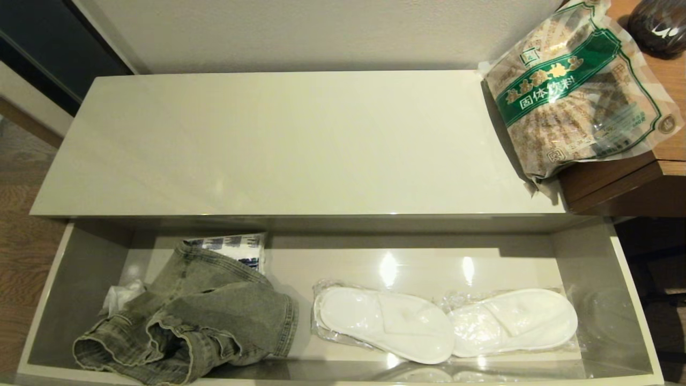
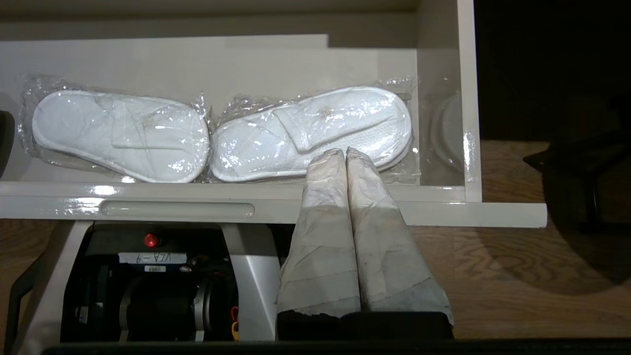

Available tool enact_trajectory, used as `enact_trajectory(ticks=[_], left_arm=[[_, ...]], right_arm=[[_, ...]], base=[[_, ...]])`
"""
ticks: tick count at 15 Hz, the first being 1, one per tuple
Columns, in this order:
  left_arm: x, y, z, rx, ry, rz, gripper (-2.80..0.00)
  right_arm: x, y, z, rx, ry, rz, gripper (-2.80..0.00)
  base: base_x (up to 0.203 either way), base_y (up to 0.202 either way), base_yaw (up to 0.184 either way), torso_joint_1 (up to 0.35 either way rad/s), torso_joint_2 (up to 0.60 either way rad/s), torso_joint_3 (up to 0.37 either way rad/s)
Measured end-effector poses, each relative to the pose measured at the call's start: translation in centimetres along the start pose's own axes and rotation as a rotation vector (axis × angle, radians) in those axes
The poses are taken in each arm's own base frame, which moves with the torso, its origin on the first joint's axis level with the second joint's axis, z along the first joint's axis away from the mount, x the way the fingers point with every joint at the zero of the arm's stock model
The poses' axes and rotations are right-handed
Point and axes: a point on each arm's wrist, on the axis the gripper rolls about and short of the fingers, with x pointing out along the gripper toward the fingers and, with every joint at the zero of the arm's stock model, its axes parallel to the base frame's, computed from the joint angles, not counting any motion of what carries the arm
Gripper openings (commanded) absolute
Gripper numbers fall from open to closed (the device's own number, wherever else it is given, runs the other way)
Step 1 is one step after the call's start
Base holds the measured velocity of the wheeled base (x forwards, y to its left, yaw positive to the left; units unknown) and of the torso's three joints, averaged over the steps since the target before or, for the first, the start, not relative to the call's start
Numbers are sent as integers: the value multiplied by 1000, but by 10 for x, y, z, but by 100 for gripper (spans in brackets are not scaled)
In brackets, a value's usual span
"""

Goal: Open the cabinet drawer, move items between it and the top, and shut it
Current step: Close the drawer

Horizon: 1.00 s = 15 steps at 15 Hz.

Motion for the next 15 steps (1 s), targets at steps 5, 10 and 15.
enact_trajectory(ticks=[5, 10, 15], left_arm=[[32, -1, -5, 13, -105, -38, -280], [36, -5, -11, 13, -207, -112, -280], [39, -3, 4, -24, -96, -143, -280]], right_arm=[[0, 0, 0, -1, 0, 0, -280], [0, 0, 0, -1, -1, 0, -280], [0, 0, 0, 3, 0, -1, -280]], base=[[0, 0, 0, 0, 0, 0], [0, 0, 0, 0, 0, 0], [0, 0, 0, 0, 0, 0]])
